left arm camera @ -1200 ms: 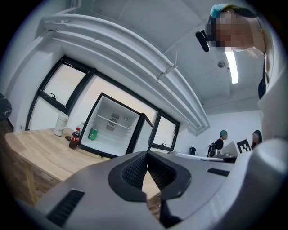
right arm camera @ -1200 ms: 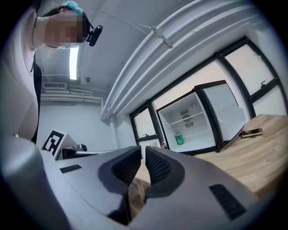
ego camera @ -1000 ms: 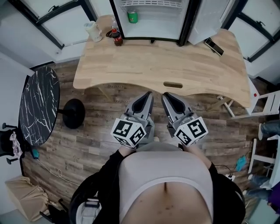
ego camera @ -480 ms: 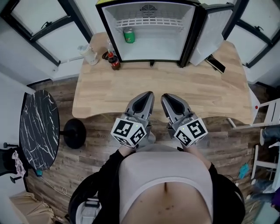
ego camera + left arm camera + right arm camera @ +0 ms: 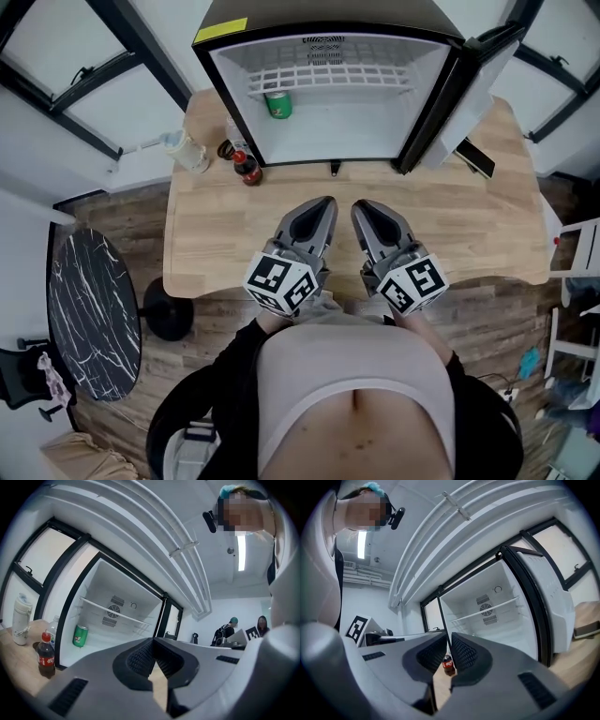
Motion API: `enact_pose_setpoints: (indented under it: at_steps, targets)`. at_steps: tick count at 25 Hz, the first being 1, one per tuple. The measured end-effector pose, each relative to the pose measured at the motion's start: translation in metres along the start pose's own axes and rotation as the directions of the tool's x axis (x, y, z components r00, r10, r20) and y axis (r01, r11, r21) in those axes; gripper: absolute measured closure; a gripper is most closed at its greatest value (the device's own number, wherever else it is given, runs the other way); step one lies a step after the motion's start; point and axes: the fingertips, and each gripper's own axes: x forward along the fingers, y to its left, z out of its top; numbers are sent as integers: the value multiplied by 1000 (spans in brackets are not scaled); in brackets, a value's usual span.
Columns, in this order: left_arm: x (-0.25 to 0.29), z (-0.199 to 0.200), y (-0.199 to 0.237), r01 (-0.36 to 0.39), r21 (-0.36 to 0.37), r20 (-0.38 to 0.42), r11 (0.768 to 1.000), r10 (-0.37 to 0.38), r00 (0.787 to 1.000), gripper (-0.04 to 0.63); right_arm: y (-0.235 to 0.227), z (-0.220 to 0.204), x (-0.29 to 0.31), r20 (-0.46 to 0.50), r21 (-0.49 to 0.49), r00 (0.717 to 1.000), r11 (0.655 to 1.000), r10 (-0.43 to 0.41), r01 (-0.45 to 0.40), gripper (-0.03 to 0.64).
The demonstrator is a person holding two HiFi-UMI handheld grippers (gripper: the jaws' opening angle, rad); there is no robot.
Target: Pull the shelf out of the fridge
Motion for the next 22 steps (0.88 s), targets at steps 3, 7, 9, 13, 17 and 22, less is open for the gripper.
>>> enact_pose_setpoints:
  at_steps: [3, 7, 9, 13, 17, 22]
  targets:
    - [15, 3, 13, 12, 1, -6, 1000, -12, 1000, 589, -10, 3, 18, 4, -7, 1000, 1000, -11, 11, 568]
    - [26, 4, 20, 6, -14, -8, 1000, -6, 1000, 589, -17, 6, 31, 3, -5, 1000, 1000, -2, 2, 568]
    - [31, 7, 23, -1, -12, -1, 1000, 1, 1000, 589, -21, 7, 36, -1, -2, 1000, 1000, 2, -2, 568]
    - [35, 10, 31, -29, -31, 4, 999, 29, 1000, 589, -24, 5, 41, -23, 1, 1000, 1000, 20, -20, 568]
    - [44, 9, 42, -56, -61, 4, 997, 57, 998, 589, -33, 8, 50, -25, -3, 999, 1000, 24, -24, 568]
    - [56, 8, 49, -71, -65, 1, 995, 71, 997, 589, -50, 7, 58, -42, 2, 999, 1000, -4, 4, 568]
